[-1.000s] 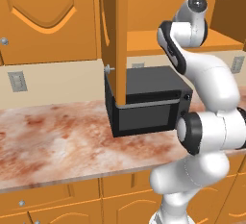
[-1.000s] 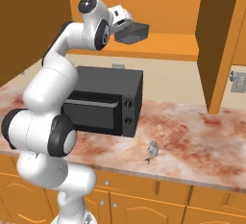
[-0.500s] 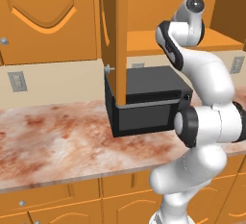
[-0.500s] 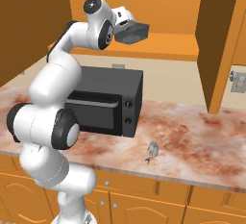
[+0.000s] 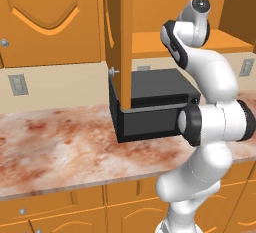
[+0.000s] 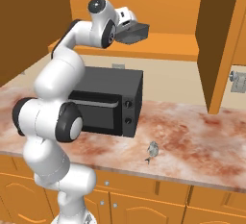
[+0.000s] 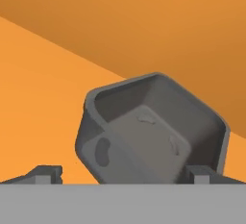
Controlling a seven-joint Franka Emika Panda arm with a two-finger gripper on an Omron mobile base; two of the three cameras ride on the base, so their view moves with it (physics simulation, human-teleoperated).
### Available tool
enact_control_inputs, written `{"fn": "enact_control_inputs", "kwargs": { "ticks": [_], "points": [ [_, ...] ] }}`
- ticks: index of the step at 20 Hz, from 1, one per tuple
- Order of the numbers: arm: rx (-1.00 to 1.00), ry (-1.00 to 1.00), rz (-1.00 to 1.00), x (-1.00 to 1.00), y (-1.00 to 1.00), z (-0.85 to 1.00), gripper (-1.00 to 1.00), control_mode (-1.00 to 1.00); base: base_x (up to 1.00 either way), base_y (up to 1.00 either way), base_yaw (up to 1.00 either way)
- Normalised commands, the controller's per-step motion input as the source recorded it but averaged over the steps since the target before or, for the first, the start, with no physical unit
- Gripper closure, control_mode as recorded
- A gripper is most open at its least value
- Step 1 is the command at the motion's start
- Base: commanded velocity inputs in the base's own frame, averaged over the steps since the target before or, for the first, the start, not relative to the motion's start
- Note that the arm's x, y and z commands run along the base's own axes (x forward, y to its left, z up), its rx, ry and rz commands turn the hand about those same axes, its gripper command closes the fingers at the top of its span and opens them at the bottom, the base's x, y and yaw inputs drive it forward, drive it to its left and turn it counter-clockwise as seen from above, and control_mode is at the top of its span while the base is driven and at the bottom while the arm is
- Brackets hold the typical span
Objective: Retrieve the tupperware from the cabinet, then place the raw meat into the tupperware to avoid contamination.
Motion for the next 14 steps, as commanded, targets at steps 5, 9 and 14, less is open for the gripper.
{"fn": "enact_control_inputs", "kwargs": {
  "ticks": [5, 9, 14],
  "points": [
    [0.02, 0.00, 0.00, 0.20, -0.05, -0.04, -1.00, -1.00, 0.00, 0.00, 0.00],
    [0.01, 0.01, 0.00, 0.17, -0.05, -0.05, -1.00, -1.00, 0.00, 0.00, 0.00],
    [0.00, 0.00, 0.00, 0.06, 0.00, -0.06, -1.00, -1.00, 0.00, 0.00, 0.00]
  ]
}}
